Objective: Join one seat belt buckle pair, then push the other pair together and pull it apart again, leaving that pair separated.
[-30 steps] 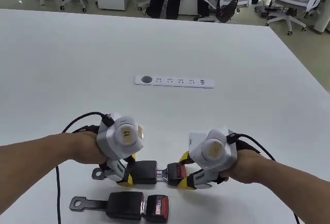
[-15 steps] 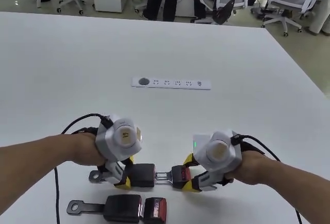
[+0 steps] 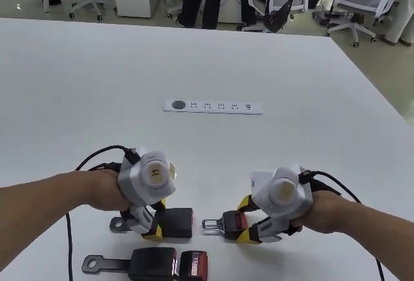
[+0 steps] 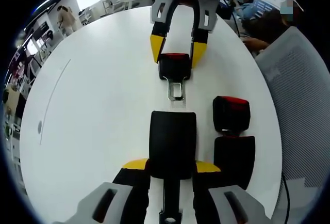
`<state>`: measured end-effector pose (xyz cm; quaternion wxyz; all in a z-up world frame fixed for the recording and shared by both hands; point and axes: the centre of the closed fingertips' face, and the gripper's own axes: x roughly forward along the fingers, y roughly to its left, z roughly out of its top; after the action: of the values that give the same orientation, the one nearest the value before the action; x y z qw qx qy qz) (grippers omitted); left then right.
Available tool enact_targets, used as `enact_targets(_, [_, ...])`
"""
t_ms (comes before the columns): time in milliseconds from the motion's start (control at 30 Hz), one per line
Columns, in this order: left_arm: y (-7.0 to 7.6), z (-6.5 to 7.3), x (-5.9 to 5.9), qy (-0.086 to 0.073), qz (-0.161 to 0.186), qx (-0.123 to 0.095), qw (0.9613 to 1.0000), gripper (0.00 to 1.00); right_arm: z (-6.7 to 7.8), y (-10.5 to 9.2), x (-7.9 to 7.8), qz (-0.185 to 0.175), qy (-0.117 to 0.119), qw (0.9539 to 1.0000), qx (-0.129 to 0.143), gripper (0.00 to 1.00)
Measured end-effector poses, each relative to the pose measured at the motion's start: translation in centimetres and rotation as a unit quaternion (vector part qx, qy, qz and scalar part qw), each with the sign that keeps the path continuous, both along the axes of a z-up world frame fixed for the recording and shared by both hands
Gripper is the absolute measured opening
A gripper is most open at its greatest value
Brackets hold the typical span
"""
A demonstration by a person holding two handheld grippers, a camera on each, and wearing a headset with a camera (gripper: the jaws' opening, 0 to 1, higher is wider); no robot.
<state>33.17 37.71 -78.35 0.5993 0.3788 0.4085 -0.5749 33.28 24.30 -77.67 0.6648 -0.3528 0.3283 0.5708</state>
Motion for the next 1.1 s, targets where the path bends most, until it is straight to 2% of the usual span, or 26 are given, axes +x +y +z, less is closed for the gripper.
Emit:
enact_targets(600, [0.0, 0.0, 0.0, 0.001, -0.002, 0.000, 1.0000, 0.32, 0.1, -2.1, -0.2, -0.006, 0.004, 1.0000, -0.007, 0.30])
enact_targets(767, [0.0, 0.0, 0.1, 0.001, -0.004, 0.001, 1.0000, 0.33, -0.1, -2.3, -0.1, -0.003, -0.001, 0.9999, -0.012, 0.30])
enact_targets(867, [-0.2, 0.2, -0.1, 0.000, -0.007, 0.001, 1.0000, 0.33, -0.3, -2.4, -0.2, 0.018, -0.014, 0.9995, -0.021, 0.31])
enact_targets(1100, [-0.2, 0.2, 0.1, -0.005, -0.013, 0.005, 0.9999, 0.33, -0.2, -2.3, -0.2, 0.020, -0.015, 0.9995, -0.019, 0.31])
